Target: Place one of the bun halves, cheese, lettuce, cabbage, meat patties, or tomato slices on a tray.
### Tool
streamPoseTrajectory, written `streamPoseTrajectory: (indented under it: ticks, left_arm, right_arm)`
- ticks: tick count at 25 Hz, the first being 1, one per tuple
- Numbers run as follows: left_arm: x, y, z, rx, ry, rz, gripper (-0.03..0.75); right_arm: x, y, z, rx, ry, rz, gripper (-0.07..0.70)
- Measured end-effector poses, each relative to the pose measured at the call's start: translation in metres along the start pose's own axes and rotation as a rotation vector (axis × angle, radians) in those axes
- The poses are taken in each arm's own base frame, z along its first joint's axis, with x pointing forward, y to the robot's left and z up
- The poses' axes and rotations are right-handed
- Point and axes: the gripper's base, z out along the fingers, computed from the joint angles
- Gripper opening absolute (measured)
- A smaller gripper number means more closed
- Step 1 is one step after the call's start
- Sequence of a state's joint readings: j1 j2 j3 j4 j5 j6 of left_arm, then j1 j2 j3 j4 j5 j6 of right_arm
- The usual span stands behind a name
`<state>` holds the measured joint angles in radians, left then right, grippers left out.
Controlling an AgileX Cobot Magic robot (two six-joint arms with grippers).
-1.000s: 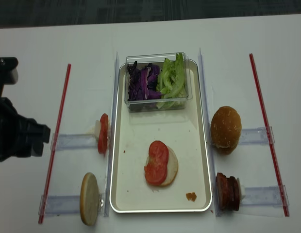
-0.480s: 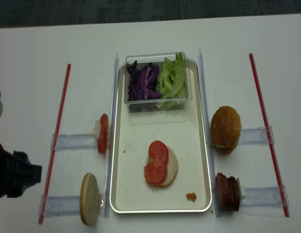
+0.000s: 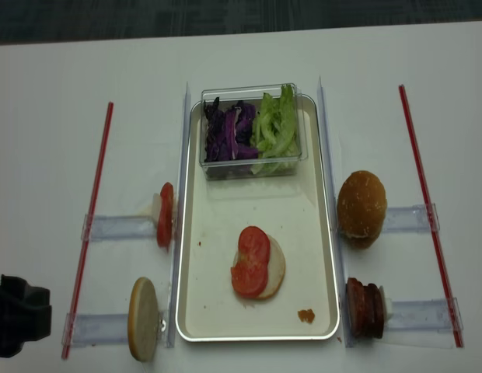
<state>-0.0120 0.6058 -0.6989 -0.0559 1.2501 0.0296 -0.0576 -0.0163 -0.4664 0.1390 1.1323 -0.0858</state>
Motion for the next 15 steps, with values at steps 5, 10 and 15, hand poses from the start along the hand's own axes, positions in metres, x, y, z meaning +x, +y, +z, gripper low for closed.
streamPoseTrajectory:
  ticks: [5, 10, 15]
  left_arm:
    - [0.013, -0.001, -0.015, -0.001, -0.094, 0.003, 0.376]
    - [0.025, -0.002, -0.025, 0.003, -0.165, 0.004, 0.376]
    - [0.037, -0.004, -0.034, 0.020, -0.242, 0.004, 0.376]
  right_arm:
    - [0.000, 0.000, 0.000, 0.000, 0.000, 0.002, 0.452]
    - [0.000, 0.000, 0.000, 0.000, 0.000, 0.002, 0.452]
    - [0.000, 0.000, 0.000, 0.000, 0.000, 0.002, 0.452]
